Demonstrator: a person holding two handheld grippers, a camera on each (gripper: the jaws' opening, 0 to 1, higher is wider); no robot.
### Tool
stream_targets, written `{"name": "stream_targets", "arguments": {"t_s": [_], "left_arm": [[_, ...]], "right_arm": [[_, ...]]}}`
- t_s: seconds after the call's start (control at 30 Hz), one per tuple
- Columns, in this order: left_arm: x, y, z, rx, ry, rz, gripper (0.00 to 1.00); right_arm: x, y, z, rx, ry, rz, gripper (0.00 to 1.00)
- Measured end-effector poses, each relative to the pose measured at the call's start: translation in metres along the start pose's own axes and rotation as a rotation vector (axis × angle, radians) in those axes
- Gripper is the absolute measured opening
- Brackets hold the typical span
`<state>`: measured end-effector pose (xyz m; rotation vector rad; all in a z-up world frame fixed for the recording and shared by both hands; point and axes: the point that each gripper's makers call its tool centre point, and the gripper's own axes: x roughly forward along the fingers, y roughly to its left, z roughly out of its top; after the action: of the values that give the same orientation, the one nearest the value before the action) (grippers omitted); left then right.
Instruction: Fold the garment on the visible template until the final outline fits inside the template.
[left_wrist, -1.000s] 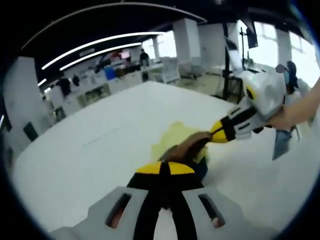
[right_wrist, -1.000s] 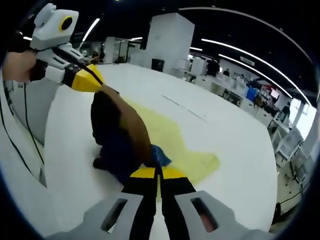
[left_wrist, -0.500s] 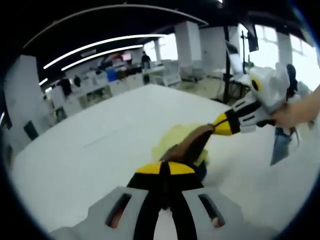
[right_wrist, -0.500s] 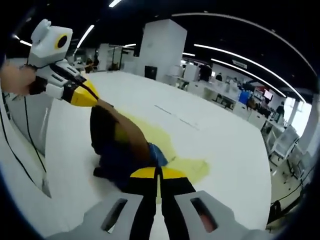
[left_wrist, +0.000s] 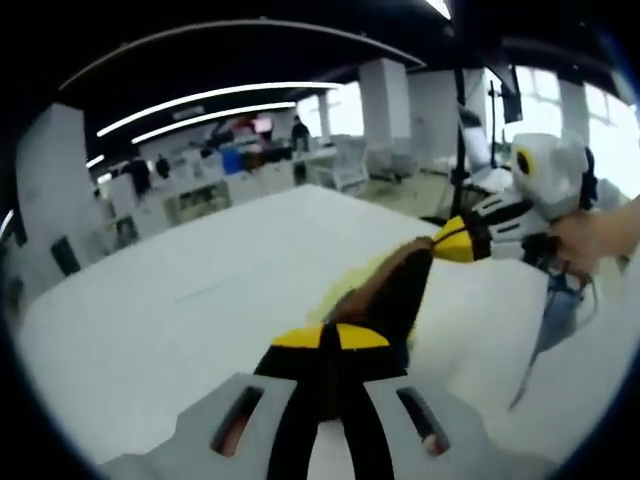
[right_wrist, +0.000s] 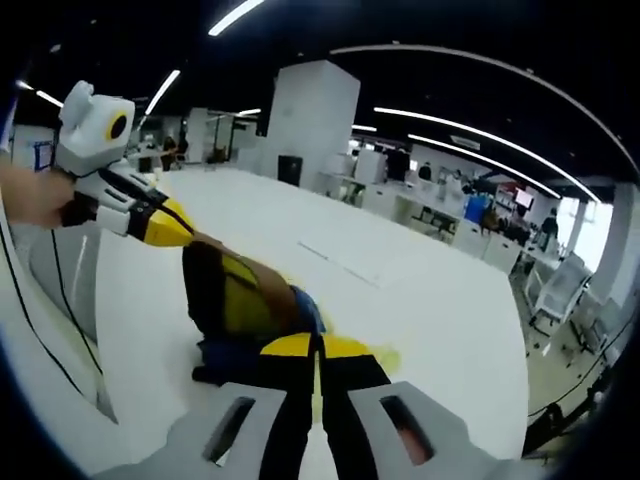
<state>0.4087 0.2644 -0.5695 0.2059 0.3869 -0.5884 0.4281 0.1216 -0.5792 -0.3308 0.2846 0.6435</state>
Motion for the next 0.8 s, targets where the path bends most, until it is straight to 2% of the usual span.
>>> {"name": "stream_targets", "arguments": {"t_s": [0.4,0.8], "left_arm": [[-0.011,0.010,0.035,-0.038,-0.076,0.015,0.00],[-0.021,0.014,0.059,-0.112,-0.135,0.004,0.00]], "right_arm": [[-0.010,-0.010,0.042,-0.013,-0.081,-0.026,0.01],[-0.024,-0.015,0.065,-0.007,-0.137,-0.041,0.01]]}}
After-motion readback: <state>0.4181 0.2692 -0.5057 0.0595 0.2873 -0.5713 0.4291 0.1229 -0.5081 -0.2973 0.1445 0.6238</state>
